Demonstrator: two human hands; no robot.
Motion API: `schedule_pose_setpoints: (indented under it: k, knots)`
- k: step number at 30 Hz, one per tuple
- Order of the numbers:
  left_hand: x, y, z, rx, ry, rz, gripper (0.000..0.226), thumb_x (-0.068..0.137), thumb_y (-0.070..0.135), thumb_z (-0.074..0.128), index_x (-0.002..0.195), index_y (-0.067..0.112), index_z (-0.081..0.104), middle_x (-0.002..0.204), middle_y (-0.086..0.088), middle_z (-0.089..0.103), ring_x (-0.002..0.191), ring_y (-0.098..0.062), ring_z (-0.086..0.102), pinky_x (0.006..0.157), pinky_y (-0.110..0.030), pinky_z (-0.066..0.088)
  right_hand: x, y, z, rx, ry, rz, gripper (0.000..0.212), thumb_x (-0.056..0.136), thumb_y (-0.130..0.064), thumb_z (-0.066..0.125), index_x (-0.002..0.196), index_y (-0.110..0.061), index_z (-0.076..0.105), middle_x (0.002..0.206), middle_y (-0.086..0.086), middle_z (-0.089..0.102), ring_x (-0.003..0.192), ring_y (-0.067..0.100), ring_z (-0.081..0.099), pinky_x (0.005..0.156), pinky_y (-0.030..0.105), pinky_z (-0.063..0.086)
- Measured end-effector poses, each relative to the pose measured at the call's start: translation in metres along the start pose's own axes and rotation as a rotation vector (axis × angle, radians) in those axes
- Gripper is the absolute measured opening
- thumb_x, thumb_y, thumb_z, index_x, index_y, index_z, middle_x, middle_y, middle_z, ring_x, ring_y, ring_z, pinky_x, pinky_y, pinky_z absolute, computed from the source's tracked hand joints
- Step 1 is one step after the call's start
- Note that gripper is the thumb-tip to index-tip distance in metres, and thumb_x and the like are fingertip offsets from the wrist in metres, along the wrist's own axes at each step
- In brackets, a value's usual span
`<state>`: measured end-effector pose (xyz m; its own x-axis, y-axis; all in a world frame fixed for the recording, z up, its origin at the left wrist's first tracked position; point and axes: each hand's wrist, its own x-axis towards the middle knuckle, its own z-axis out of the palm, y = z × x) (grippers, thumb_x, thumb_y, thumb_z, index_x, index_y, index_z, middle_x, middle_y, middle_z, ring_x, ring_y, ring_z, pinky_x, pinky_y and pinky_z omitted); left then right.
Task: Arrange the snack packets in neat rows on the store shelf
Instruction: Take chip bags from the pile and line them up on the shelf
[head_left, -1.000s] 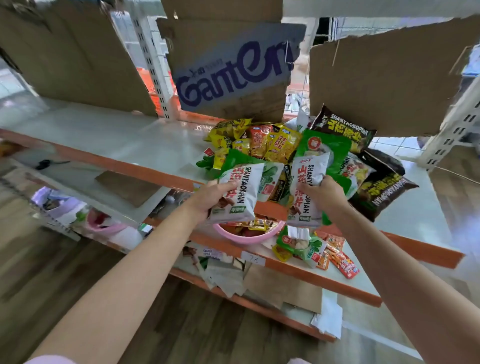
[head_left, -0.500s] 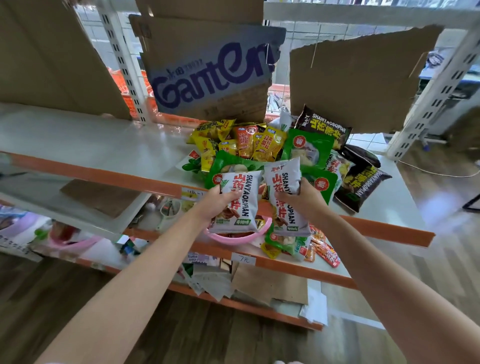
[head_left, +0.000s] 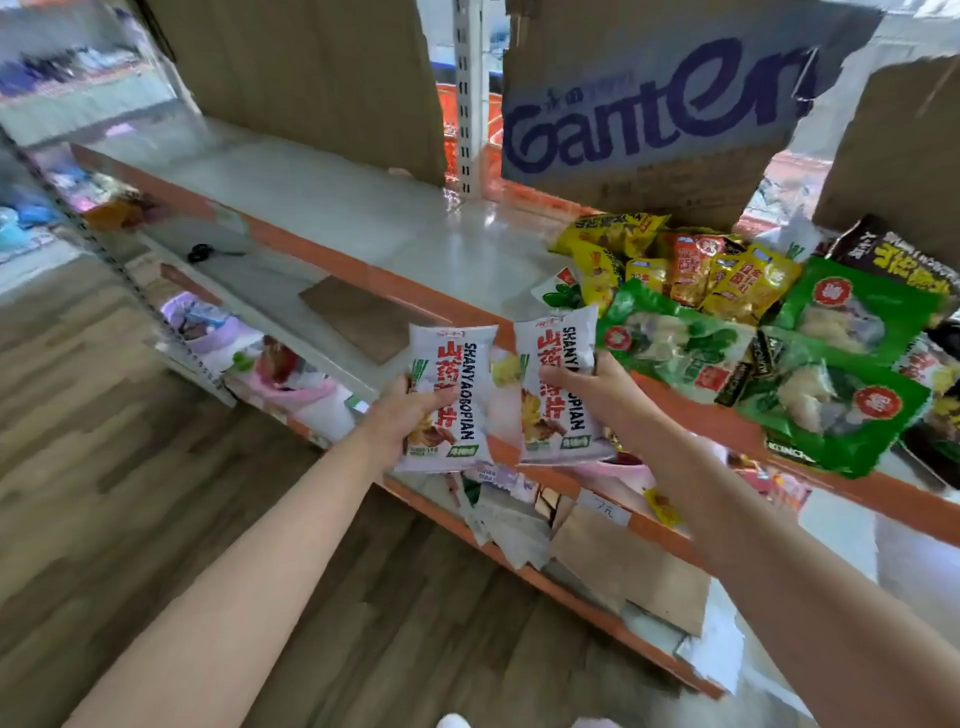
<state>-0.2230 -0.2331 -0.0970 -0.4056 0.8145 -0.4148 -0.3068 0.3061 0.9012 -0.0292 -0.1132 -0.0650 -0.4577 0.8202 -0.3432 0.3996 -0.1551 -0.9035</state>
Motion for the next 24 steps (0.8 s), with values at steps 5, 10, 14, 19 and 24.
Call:
schedule_pose_setpoints:
  k: [5, 10, 14, 19, 24]
  knots:
    - [-0.015, -0.011, -0.070, -0.149, 0.145, -0.031, 0.038, 0.079, 0.001, 0.066, 0.116, 0.006, 0.057, 0.112, -0.016, 0.066, 0.096, -0.031, 0.065, 0.084, -0.046, 0.053, 0.014, -0.021, 0.075, 0.048, -0.152, 0.012, 0.035, 0.079, -0.029, 0.072, 0.104, -0.018, 0.050, 0.099, 0.007, 0.069, 0.081, 0.028, 0.069, 0.081, 0.052, 0.053]
    - [-0.012, -0.004, -0.121, -0.260, 0.249, -0.019, 0.041, 0.082, -0.001, 0.064, 0.120, 0.010, 0.054, 0.113, -0.015, 0.066, 0.099, -0.031, 0.064, 0.085, -0.046, 0.052, 0.038, -0.051, 0.132, -0.038, -0.309, -0.026, 0.030, 0.076, -0.021, 0.076, 0.093, -0.022, 0.051, 0.095, 0.005, 0.069, 0.089, 0.037, 0.066, 0.081, 0.057, 0.051]
    - [-0.008, 0.010, -0.157, -0.276, 0.314, -0.043, 0.047, 0.082, 0.000, 0.064, 0.126, 0.009, 0.051, 0.119, -0.016, 0.063, 0.104, -0.034, 0.063, 0.093, -0.053, 0.047, 0.062, -0.071, 0.166, -0.088, -0.370, -0.031, 0.030, 0.073, -0.020, 0.078, 0.086, -0.023, 0.051, 0.089, 0.011, 0.070, 0.103, 0.047, 0.058, 0.084, 0.063, 0.046]
    - [0.001, 0.029, -0.197, -0.319, 0.334, 0.015, 0.047, 0.081, 0.000, 0.065, 0.125, 0.010, 0.051, 0.118, -0.015, 0.064, 0.105, -0.034, 0.063, 0.091, -0.052, 0.049, 0.089, -0.094, 0.212, -0.051, -0.444, -0.005, 0.055, 0.068, -0.020, 0.082, 0.110, -0.012, 0.047, 0.097, 0.007, 0.069, 0.077, 0.023, 0.071, 0.072, 0.044, 0.058]
    - [0.019, 0.040, -0.247, -0.349, 0.311, 0.016, 0.050, 0.081, -0.001, 0.065, 0.127, 0.009, 0.050, 0.118, -0.016, 0.064, 0.105, -0.036, 0.063, 0.091, -0.054, 0.048, 0.114, -0.114, 0.262, -0.119, -0.487, -0.019, 0.056, 0.067, -0.025, 0.082, 0.113, -0.013, 0.054, 0.094, 0.005, 0.072, 0.076, 0.022, 0.072, 0.076, 0.046, 0.058]
